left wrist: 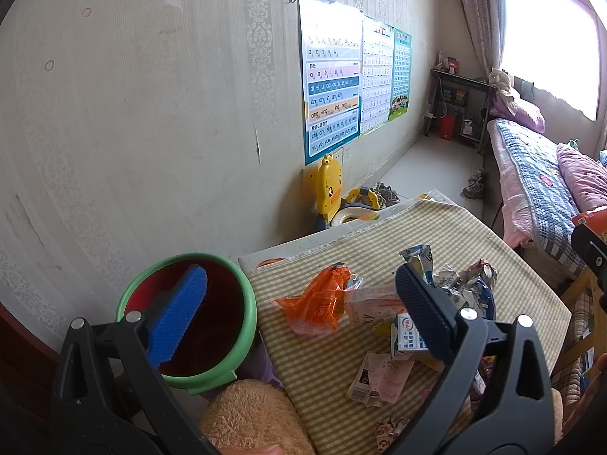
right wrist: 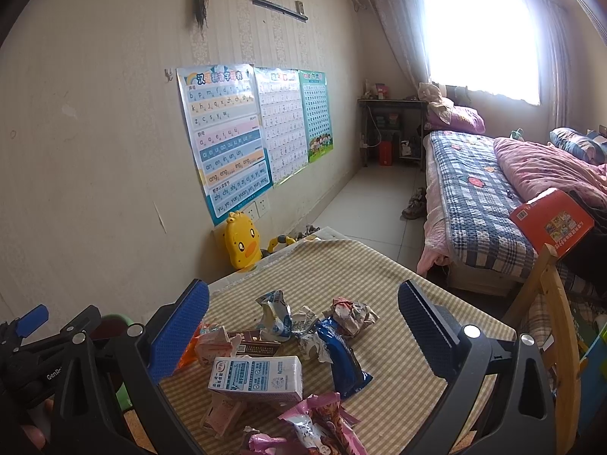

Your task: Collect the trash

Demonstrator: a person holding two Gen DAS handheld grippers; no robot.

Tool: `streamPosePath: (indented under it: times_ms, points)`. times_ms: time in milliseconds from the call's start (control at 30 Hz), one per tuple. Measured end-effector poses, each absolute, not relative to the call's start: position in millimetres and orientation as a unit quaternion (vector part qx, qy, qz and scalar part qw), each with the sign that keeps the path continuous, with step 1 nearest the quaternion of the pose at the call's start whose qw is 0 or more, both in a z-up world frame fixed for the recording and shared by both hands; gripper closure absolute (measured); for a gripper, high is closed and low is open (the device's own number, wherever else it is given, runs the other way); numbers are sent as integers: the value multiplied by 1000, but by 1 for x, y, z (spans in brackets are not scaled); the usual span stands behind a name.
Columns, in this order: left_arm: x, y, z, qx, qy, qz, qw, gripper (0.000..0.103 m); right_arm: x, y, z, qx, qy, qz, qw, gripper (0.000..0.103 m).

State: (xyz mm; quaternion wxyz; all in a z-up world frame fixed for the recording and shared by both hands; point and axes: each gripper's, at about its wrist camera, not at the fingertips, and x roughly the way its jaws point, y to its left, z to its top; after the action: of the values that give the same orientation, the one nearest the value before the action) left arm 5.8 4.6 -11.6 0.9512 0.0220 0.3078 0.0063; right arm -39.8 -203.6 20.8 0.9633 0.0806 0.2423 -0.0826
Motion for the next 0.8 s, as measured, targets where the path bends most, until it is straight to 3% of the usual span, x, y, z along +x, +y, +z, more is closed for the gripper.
streamPosePath:
  times_ms: [700,800]
  points:
    - [15,18,-27,24,300,25,953,5,-38,-211,9,83,259,-88,958,7]
    - [33,16,-49,43,345,6,937,5,-35,-215,0,85,269,-91,955,7]
